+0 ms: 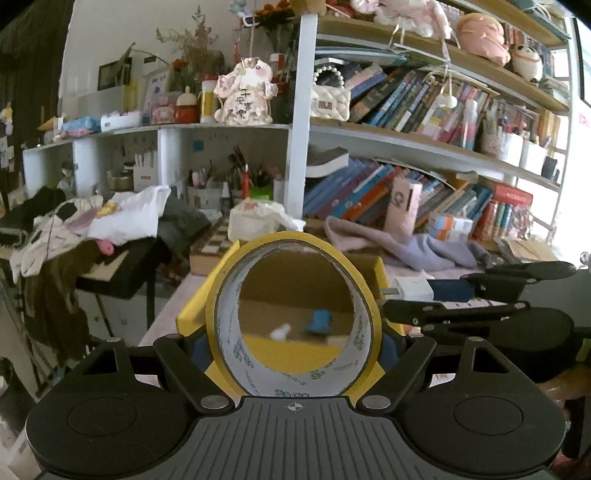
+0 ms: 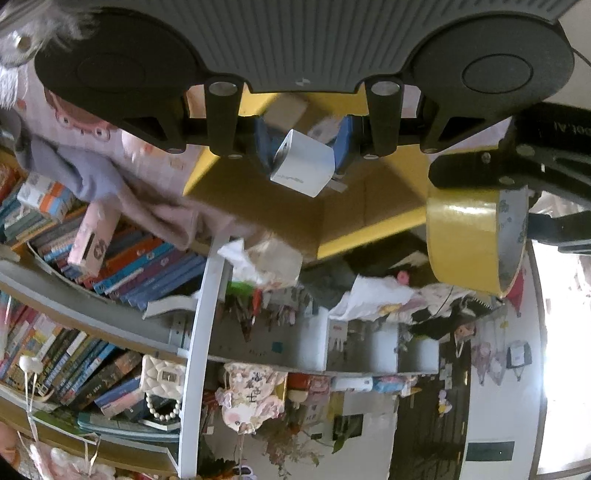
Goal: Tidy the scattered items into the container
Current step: 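Lower the charger and tape roll into the yellow box with both tools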
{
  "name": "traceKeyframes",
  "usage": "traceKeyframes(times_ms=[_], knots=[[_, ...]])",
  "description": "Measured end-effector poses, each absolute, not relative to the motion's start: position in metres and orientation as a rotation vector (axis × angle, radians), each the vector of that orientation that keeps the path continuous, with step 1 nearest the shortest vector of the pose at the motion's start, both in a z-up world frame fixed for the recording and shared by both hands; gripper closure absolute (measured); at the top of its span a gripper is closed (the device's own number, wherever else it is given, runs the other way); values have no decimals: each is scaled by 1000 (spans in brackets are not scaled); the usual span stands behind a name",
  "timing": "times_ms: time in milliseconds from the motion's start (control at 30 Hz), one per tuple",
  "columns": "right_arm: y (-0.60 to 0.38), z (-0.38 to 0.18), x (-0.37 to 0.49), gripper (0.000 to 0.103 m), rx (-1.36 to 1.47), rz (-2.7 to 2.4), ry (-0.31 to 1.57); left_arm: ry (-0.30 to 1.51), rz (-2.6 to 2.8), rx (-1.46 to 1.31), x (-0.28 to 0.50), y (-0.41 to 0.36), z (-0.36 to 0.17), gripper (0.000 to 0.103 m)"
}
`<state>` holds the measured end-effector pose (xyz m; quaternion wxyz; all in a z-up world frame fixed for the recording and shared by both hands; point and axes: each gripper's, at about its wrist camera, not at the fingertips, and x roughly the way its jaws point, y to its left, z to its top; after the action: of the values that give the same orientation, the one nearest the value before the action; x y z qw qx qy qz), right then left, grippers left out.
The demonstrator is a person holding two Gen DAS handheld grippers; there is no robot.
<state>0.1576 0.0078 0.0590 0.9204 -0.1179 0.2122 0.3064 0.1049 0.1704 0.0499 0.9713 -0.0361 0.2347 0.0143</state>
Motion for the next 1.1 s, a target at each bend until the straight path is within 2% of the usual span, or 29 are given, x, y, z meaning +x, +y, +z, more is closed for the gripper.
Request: traceKeyframes(times_ms=[367,667,900,1100], knots=[[28,38,251,69,-263,616,481,514,29,-3,198,177,39,20],[43,7,298,69,-320,620,558,662,21,49,253,188,0,20],[56,-10,311,69,-384,658,614,805,16,35,263,193,-27,20],[62,-23,309,69,-467,689,632,852,21,59,247,187,-36,20]])
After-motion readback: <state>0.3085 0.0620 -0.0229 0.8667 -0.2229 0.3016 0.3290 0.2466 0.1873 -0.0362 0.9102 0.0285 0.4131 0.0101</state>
